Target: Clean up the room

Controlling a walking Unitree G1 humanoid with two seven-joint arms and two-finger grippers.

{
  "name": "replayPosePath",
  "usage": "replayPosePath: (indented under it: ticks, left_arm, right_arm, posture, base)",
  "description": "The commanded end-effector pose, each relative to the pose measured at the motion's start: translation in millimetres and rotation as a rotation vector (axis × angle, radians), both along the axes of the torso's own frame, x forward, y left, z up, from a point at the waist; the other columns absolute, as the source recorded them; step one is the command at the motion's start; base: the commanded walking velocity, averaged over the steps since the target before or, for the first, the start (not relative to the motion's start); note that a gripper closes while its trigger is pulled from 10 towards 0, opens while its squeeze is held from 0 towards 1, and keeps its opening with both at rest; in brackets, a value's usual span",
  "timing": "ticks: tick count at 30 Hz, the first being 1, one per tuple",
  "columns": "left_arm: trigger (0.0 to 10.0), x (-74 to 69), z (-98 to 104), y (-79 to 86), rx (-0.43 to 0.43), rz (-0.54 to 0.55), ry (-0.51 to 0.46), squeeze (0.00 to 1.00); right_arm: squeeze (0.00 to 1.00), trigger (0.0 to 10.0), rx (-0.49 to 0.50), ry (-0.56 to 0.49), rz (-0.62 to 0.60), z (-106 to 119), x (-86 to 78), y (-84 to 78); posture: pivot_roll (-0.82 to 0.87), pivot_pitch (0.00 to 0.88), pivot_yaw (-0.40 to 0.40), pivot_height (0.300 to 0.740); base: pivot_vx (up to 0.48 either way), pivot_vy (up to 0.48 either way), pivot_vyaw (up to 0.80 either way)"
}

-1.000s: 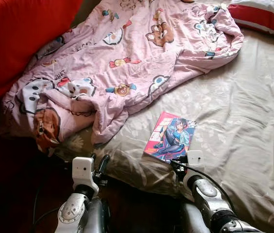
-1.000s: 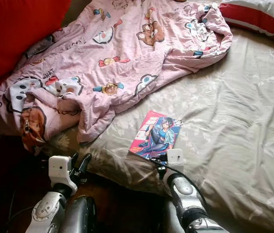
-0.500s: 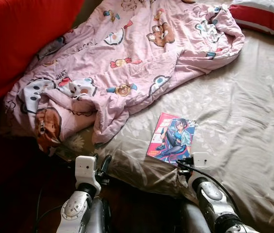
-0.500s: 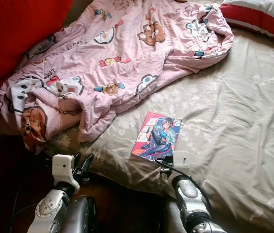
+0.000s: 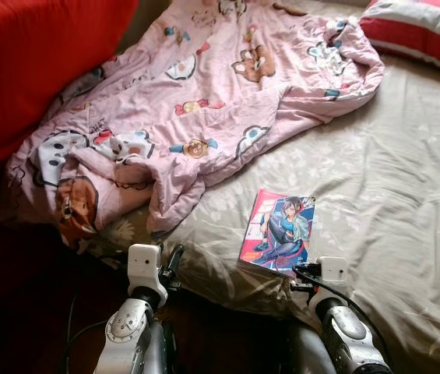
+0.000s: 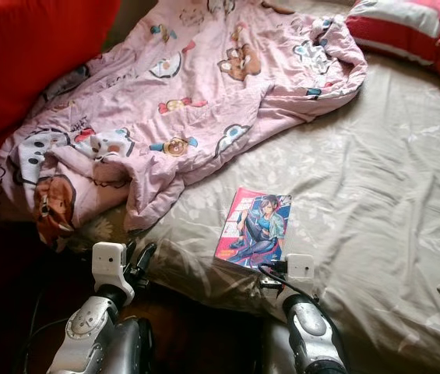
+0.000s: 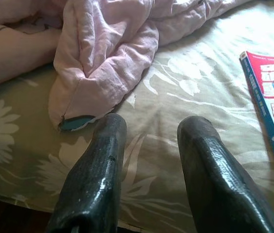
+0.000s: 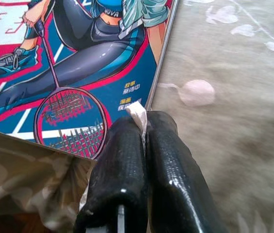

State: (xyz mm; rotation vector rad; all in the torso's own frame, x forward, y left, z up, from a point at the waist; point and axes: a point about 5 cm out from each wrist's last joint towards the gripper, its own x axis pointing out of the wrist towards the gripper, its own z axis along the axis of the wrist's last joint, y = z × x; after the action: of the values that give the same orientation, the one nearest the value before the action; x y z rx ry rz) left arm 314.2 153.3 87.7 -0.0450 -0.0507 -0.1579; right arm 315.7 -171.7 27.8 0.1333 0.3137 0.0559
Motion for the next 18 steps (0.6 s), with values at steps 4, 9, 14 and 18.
replayPosePath:
  ticks: [4, 9, 14, 18]
  left_arm:
    - [10.0, -2.7, -10, 3.2, 0.017, 0.004, 0.026, 0.0]
    - [10.0, -2.4, -12, 1.5, 0.028, -0.007, 0.026, 0.0]
    - [10.0, -4.2, -13, 1.1, 0.032, -0.009, 0.025, 0.0]
    - [10.0, -6.1, -15, 1.8, 0.037, -0.012, 0.033, 0.0]
  right_arm:
    - [0.0, 0.0, 0.026, 0.019, -0.001, -7, -7.5, -2.4]
    - [0.0, 0.4, 0.034, 0.037, 0.038, -5, -1.7, 4.0]
    - [0.0, 0.0, 0.042, 0.05, 0.069, 0, 5.0, 11.8]
    - [0.0, 0.0, 0.034, 0.08, 0.083, 1, 9.3, 15.6]
  posture:
    - [-0.08, 0.191, 0.007, 0.579]
    - [-0.07, 0.18, 0.008, 0.579]
    - [-0.06, 0.181, 0.006, 0.579]
    - [-0.05, 0.191, 0.006, 0.579]
  base:
    - [0.0, 0.0, 0.0]
    - [0.0, 0.0, 0.0]
    - [0.0, 0.0, 0.0]
    - [0.0, 0.0, 0.0]
